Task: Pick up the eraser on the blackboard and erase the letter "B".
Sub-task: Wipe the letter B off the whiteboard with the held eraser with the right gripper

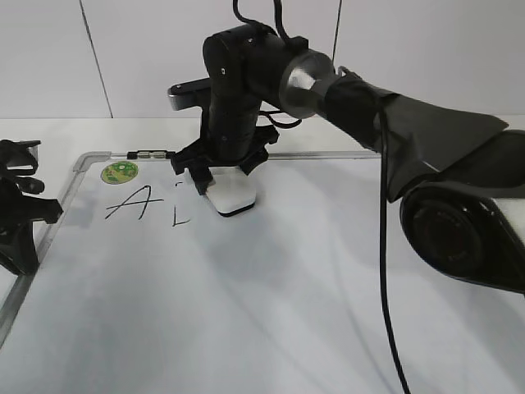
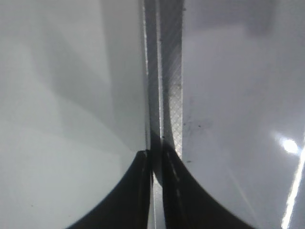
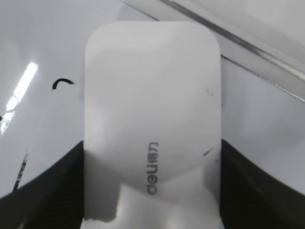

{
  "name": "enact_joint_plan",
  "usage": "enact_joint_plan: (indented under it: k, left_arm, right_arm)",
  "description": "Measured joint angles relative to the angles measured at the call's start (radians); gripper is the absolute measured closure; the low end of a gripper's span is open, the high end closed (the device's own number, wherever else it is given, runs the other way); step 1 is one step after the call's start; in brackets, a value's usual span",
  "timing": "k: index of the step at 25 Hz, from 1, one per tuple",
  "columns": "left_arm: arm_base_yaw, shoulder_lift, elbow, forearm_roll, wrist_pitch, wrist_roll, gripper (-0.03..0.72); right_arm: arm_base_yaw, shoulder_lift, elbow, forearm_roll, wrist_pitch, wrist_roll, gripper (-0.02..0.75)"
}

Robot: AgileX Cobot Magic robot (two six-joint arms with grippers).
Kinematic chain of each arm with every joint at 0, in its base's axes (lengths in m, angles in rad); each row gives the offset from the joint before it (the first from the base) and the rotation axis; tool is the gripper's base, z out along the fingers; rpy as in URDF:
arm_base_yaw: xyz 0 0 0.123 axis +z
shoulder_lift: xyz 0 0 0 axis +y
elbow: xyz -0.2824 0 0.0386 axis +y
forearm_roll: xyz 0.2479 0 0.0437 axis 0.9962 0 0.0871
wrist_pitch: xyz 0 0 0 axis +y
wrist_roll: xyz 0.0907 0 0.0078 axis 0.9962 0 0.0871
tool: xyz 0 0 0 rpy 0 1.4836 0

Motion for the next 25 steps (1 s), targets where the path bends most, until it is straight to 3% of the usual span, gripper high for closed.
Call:
enact_joint_plan:
  k: [11, 25]
  left_arm:
    - [0.0, 0.0, 0.0, 0.001, 0.002, 0.0, 0.641]
    - [0.0, 0.0, 0.0, 0.005, 0.012, 0.0, 0.641]
  right_arm:
    - [0.004, 0.014, -0.017, 0.007, 0.009, -0.036, 0.174]
    - [0.087, 0.016, -0.017, -0.009, 0.005, -0.089, 0.174]
